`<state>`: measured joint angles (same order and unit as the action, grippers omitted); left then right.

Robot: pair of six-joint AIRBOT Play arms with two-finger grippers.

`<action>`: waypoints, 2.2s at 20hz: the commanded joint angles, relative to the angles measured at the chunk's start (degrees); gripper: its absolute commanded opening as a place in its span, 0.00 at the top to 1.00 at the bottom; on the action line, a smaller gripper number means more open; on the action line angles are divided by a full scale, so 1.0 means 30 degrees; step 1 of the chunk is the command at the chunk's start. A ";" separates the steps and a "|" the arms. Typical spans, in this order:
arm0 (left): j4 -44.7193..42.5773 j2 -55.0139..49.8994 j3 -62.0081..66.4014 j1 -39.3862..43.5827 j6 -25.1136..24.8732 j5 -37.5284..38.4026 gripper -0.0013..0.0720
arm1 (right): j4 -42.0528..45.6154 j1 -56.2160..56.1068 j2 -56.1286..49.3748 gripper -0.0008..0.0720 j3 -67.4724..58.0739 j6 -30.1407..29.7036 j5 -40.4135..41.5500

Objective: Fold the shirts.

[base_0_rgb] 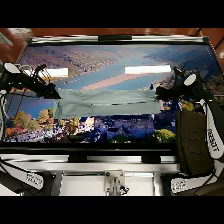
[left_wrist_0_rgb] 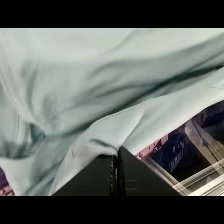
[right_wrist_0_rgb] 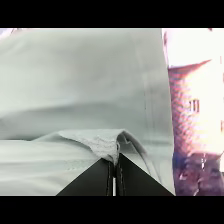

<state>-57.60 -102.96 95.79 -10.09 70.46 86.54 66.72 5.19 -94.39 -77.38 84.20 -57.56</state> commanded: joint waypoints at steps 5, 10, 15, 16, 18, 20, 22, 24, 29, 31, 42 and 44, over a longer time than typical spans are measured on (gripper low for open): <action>0.0029 -0.3942 0.3140 0.0539 0.0940 0.0823 0.93 | 0.0437 -0.0204 -0.1800 0.90 -0.1107 0.0583 0.1501; 0.0153 -0.3942 0.3373 0.0357 0.1617 0.0823 0.94 | 0.0430 -0.0182 -0.1792 0.90 -0.1107 0.0838 0.1413; 0.2018 -0.3934 0.3854 0.0379 0.1617 -0.0284 0.94 | 0.0444 -0.0182 -0.1792 0.90 -0.1107 0.1654 0.1122; 0.2346 -0.3949 0.3847 0.0401 0.1625 -0.0605 0.94 | 0.0430 -0.0182 -0.1800 0.90 -0.1107 0.1741 0.1122; 0.2375 -0.3949 0.3847 0.0568 0.1763 -0.0998 0.83 | -0.0066 -0.0182 -0.1792 0.58 -0.1107 0.1712 0.1107; 0.2375 -0.3934 0.3847 0.0758 0.1763 -0.0954 0.22 | -0.0561 -0.0175 -0.1698 0.29 -0.1107 0.1056 0.0794; 0.2448 -0.3920 0.3854 0.0780 0.1763 -0.0517 0.19 | -0.0415 0.0131 -0.1209 0.03 -0.1107 0.0415 0.0393; 0.2455 -0.3869 0.3854 0.0794 0.1763 -0.0080 0.19 | -0.0364 0.0991 -0.0794 0.04 -0.1107 0.0393 0.0146; 0.2703 -0.3504 0.3854 0.0794 0.1756 0.0029 0.20 | -0.2732 0.2973 -0.1960 0.04 -0.1100 -0.0138 -0.1399; 0.2871 -0.3249 0.3854 0.0809 0.1734 0.0087 0.20 | -0.4641 0.3089 -0.2900 0.04 -0.1100 -0.0809 -0.1625; 0.3534 -0.1668 0.3854 0.1122 0.1698 -0.0138 0.30 | -0.9260 0.2455 -0.4503 0.90 -0.1129 -0.4663 -0.3009; 0.4976 -0.1639 0.3847 0.1654 0.1698 -0.0714 0.63 | -0.9836 0.2455 -0.3126 0.90 -0.1129 -0.5799 -0.3636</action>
<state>-46.92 -108.51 107.31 -6.39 75.53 86.35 41.56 12.82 -107.02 -80.62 72.47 -65.73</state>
